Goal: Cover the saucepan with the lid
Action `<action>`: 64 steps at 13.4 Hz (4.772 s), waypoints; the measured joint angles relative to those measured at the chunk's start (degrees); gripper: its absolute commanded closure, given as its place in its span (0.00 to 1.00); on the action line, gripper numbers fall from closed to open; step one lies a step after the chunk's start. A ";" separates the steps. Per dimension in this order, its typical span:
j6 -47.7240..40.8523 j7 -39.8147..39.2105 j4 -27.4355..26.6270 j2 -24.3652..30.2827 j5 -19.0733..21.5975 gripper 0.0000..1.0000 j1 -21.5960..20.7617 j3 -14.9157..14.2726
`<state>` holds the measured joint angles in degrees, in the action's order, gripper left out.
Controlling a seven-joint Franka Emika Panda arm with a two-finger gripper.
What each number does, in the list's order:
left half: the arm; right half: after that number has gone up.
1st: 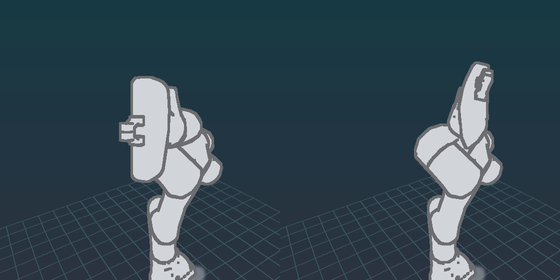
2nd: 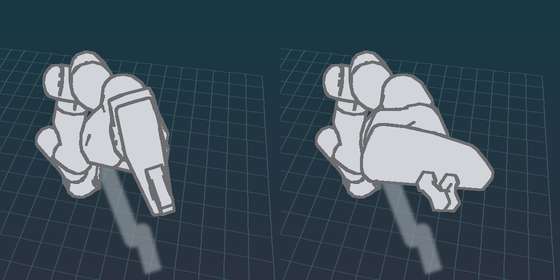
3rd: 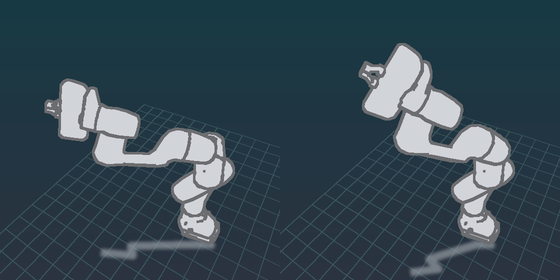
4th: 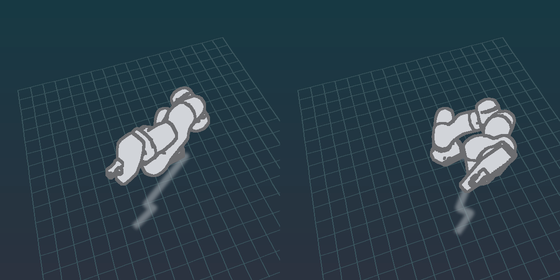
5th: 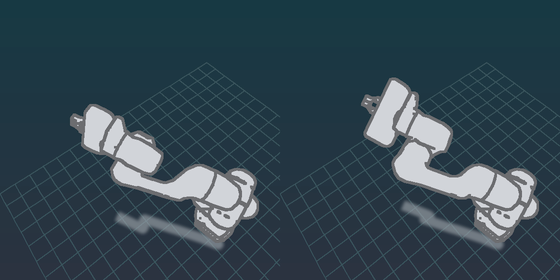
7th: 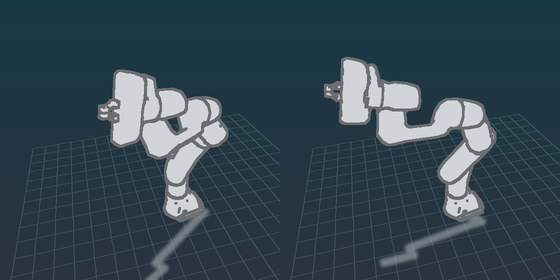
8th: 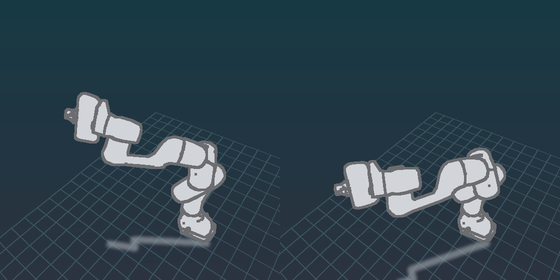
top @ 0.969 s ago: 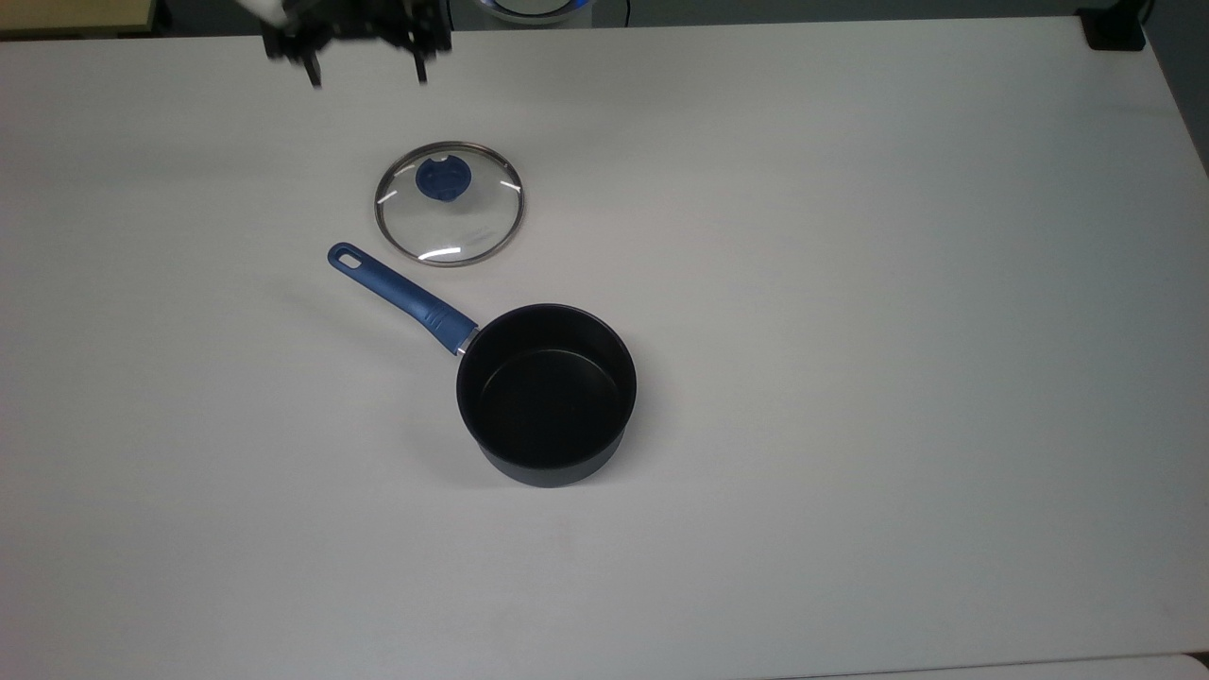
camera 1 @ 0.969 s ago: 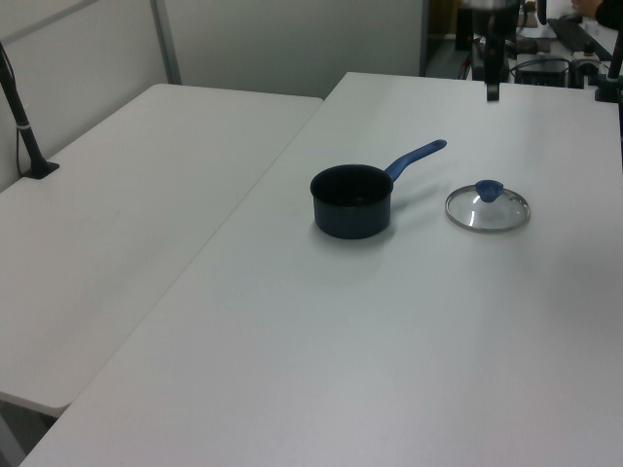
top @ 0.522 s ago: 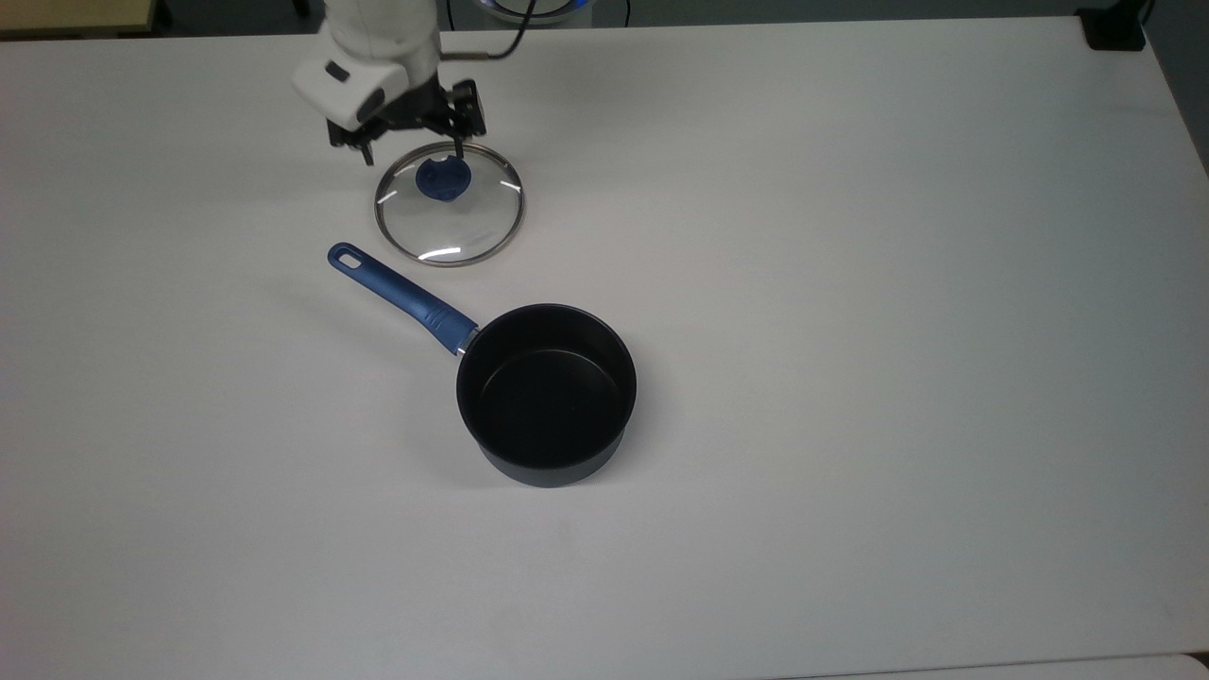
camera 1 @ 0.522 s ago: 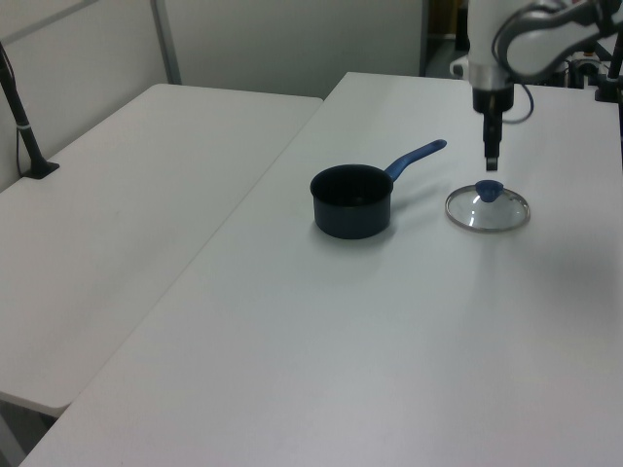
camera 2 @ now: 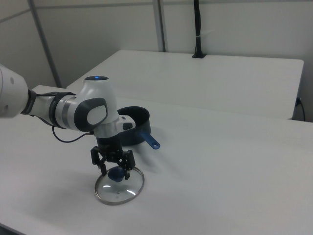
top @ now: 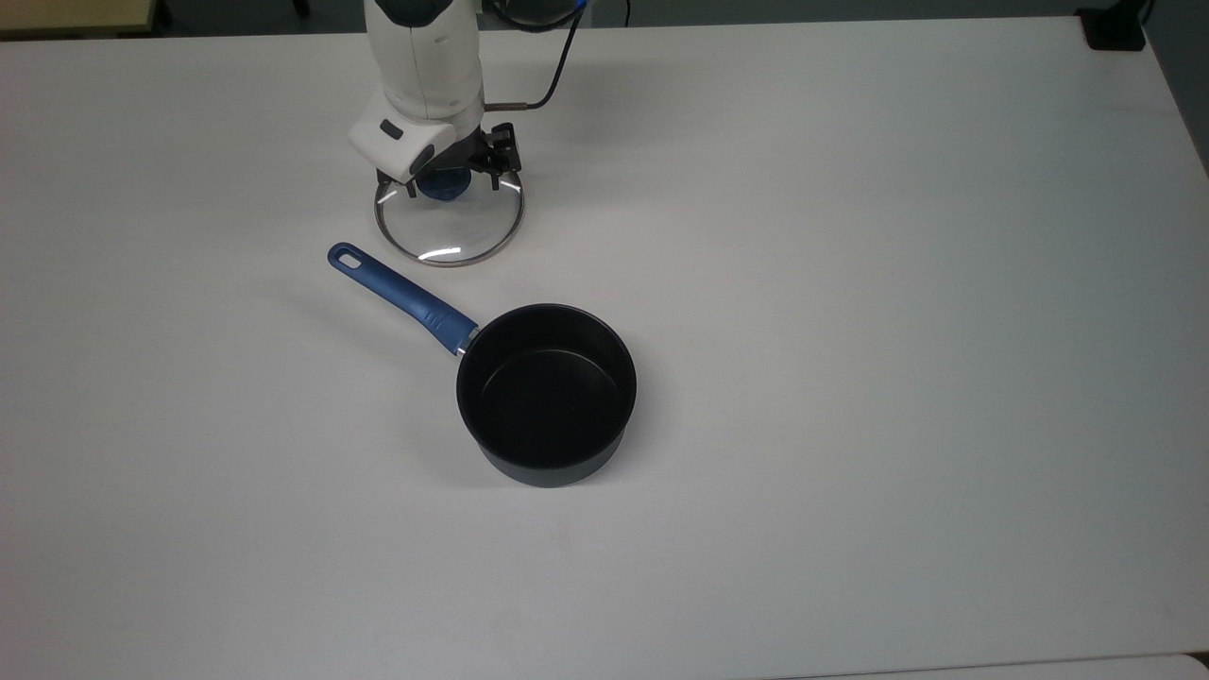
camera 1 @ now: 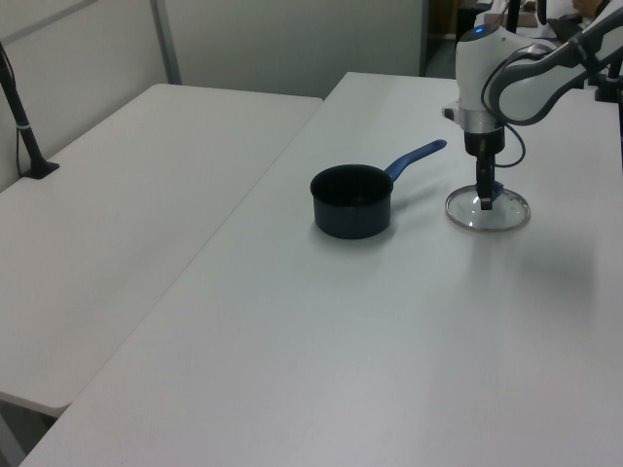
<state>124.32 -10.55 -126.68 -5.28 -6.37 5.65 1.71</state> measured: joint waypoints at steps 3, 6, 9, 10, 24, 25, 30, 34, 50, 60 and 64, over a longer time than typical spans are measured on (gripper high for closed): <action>0.01 0.16 0.41 0.05 0.00 0.67 0.16 0.00; -1.57 0.16 1.66 0.44 0.00 0.66 0.15 0.14; -14.78 1.39 13.71 1.50 1.02 0.66 0.05 1.12; -17.42 2.70 19.00 1.56 2.30 0.66 -0.04 1.40; -13.88 42.67 53.32 -25.56 0.82 0.66 -9.71 0.76; -12.95 43.54 53.34 -26.08 -0.15 0.66 -9.88 0.76; -12.00 44.82 53.39 -27.80 -1.39 0.64 -9.93 0.69; -11.86 45.05 53.40 -28.75 -2.14 0.00 -10.47 0.69; -22.80 47.18 55.42 -17.78 -2.83 0.00 -5.88 0.37; -37.44 26.01 39.90 5.17 -0.21 0.00 -3.16 0.35; -32.42 18.50 37.89 6.33 0.68 0.00 -3.19 -1.36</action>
